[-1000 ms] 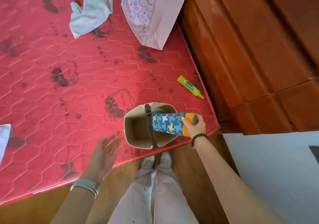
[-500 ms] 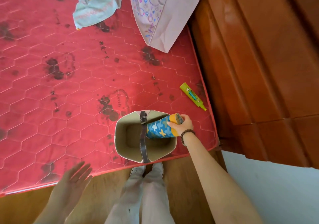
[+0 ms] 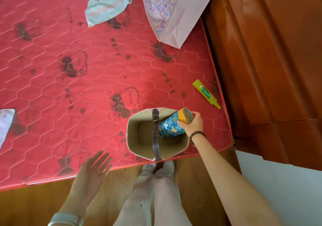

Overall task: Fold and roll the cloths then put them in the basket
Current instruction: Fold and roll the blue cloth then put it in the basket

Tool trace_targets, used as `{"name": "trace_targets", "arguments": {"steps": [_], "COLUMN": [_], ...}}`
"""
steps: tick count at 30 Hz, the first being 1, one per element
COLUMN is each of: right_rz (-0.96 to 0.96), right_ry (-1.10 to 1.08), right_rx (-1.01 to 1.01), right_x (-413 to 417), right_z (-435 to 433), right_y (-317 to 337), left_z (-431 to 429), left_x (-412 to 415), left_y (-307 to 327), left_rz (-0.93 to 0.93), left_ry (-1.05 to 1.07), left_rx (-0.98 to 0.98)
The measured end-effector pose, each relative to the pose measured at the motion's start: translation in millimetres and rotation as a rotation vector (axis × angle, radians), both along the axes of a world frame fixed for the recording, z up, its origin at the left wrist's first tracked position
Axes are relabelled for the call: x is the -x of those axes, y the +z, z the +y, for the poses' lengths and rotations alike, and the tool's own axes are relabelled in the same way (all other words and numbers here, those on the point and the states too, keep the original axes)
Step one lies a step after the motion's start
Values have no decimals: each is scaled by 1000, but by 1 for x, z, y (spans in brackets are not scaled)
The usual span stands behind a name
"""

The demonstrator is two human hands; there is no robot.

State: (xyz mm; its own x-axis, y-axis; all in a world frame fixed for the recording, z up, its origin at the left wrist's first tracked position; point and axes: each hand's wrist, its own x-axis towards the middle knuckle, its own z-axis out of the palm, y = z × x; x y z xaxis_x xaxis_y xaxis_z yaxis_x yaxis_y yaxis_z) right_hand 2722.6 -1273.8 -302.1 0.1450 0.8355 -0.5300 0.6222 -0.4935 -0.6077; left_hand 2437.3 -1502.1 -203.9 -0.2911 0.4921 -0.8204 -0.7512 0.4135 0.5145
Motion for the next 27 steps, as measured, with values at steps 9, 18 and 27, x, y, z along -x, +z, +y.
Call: {"name": "trace_targets", "arguments": {"steps": [9,18,27], "right_rz": [31,18,47], "right_ry": [54,205,227], "right_rx": [-25,-36,-29], "right_x": [-2,-6,-8], "right_z": [1,8,10], "right_y": [9,15,4], "left_z": [56,94,100], "left_x": [-13,-21,-23], "left_y": [6,11,16], "left_rz": [27,65,77], "left_ry": [-44,-109,-146], "left_rx": [-97,-162,-218]}}
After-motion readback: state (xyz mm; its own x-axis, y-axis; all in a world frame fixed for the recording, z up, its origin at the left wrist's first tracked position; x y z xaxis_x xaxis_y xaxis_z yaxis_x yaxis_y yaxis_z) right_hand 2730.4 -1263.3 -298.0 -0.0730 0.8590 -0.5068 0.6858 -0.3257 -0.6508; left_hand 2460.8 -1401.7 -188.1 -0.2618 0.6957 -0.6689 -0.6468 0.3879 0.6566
